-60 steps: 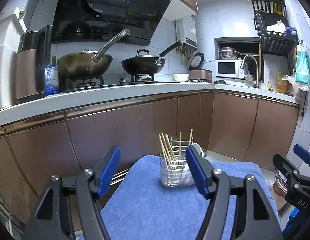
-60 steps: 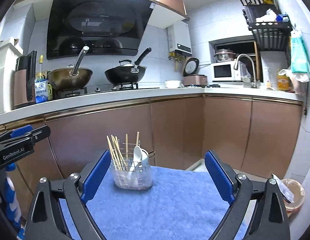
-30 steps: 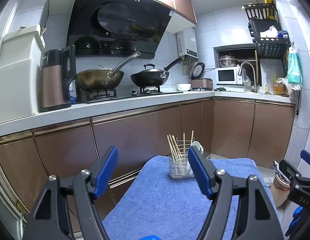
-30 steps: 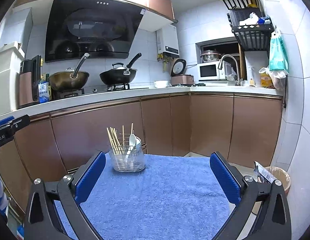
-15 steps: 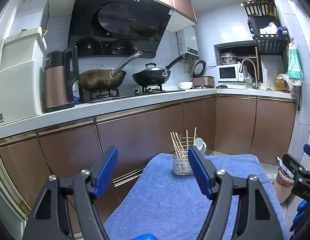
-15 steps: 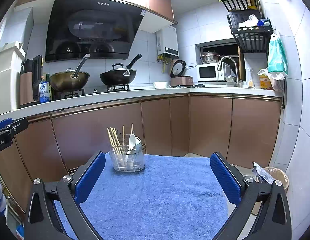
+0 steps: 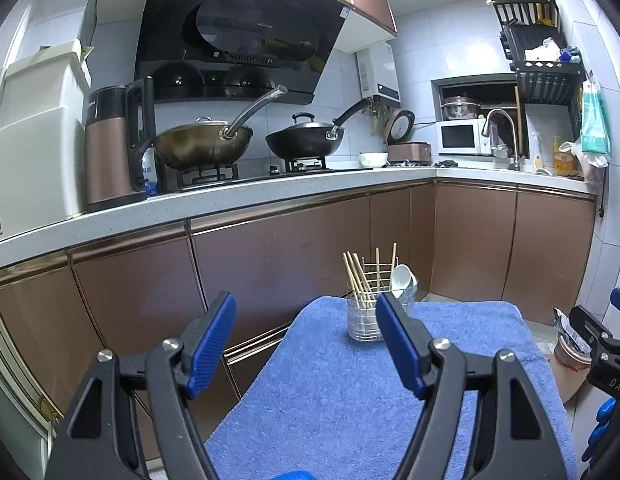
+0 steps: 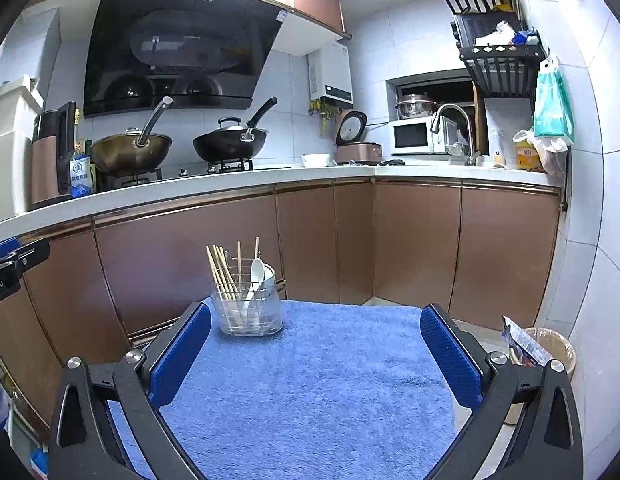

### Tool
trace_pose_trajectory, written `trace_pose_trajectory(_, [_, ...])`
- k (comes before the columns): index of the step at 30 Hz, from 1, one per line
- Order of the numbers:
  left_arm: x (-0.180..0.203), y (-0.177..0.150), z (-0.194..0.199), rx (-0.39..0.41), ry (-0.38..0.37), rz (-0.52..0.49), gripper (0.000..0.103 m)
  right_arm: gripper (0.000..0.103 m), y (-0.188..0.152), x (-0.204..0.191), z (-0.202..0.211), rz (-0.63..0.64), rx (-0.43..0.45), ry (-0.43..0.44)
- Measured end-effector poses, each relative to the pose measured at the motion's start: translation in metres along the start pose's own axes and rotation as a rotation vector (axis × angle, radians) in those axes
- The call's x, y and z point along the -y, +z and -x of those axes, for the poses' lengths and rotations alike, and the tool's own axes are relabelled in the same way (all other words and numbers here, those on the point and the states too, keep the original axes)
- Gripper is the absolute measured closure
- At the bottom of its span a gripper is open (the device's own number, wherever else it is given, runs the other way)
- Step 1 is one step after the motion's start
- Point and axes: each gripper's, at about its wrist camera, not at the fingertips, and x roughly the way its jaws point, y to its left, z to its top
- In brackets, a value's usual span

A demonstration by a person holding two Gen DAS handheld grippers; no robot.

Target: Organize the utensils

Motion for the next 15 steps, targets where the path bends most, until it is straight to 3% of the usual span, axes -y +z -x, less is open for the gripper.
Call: trace_pose_trajectory(15, [-0.005,-0.01,-0.02,-0.04,-0.001,0.012,0.032,0.0,-0.008,-0.001,-0.017,0.016,-0.049,-0.01])
